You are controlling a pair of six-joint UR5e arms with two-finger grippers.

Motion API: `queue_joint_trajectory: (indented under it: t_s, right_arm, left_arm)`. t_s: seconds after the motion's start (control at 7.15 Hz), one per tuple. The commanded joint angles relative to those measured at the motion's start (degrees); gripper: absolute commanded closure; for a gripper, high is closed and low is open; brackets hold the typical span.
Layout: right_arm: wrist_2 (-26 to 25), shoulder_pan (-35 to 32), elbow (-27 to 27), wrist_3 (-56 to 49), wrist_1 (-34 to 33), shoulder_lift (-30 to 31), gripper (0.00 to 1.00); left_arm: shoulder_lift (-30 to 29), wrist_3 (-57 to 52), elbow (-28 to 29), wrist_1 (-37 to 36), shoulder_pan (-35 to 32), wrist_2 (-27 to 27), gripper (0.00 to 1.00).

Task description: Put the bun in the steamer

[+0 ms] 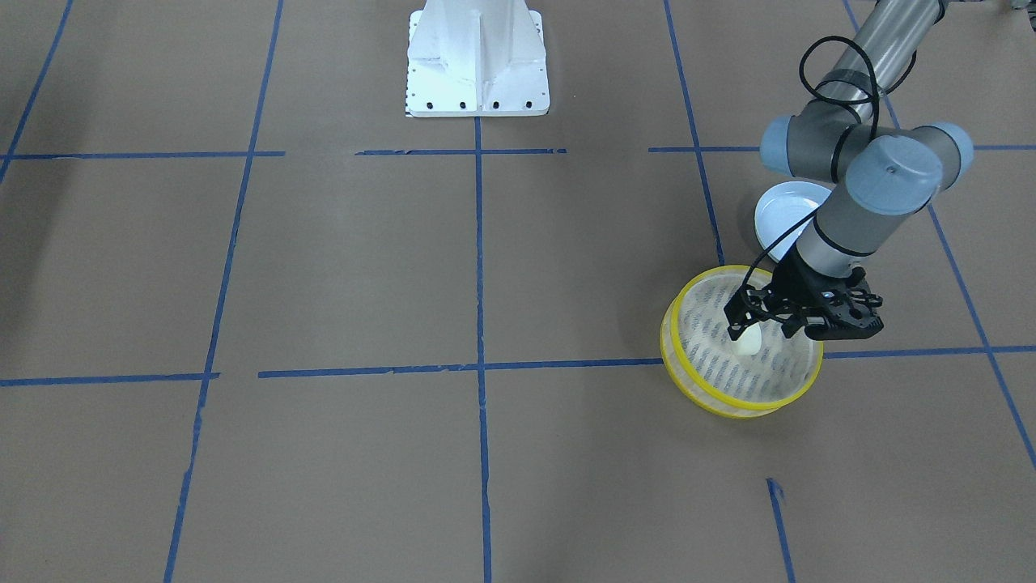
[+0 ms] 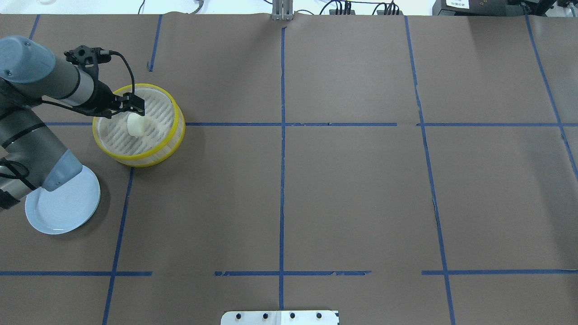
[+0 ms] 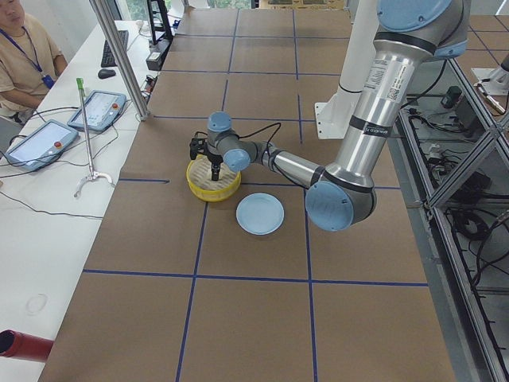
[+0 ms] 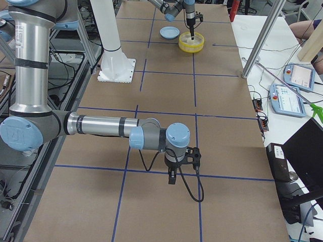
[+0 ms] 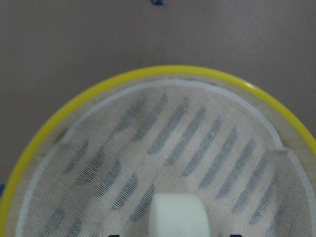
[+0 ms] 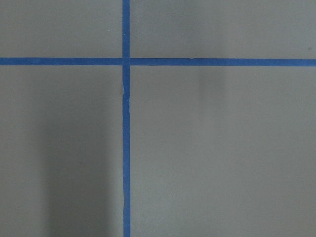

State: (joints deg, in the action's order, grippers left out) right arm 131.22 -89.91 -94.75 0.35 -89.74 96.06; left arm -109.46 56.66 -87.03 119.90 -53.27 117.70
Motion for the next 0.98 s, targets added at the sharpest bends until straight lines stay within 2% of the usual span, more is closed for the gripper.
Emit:
queue_joint_trajectory:
  t_s: [0.0, 0.14, 0.42, 0.56, 0.7, 0.84]
  right_arm:
    - [0.0, 0.0, 0.0, 0.0, 0.0, 0.0, 0.0]
    - [0.0, 0.0, 0.0, 0.0, 0.0, 0.0, 0.0]
    - [0.0, 0.0, 0.0, 0.0, 0.0, 0.0, 0.0]
    - [0.0, 0.0, 0.0, 0.0, 0.0, 0.0, 0.0]
    - [0.0, 0.0, 0.0, 0.0, 0.0, 0.0, 0.0]
    - [0.0, 0.0, 0.0, 0.0, 0.0, 0.0, 0.0]
  left_arm:
    - [0.47, -10.98, -1.03, -4.12, -8.29, 6.8, 0.01]
    - [2.73, -18.09, -2.26, -6.32, -12.25, 10.15, 0.01]
    - [12.81, -32.67, -5.6, -6.61, -19.89, 11.06, 0.01]
    - [16.08, -39.19, -5.44, -6.78, -24.72, 13.07, 0.01]
    - [17.42, -44.56, -5.0, -10.09, -29.38, 17.0, 0.01]
    - [17.44, -53.14, -5.43, -17.43, -34.13, 17.82, 0.01]
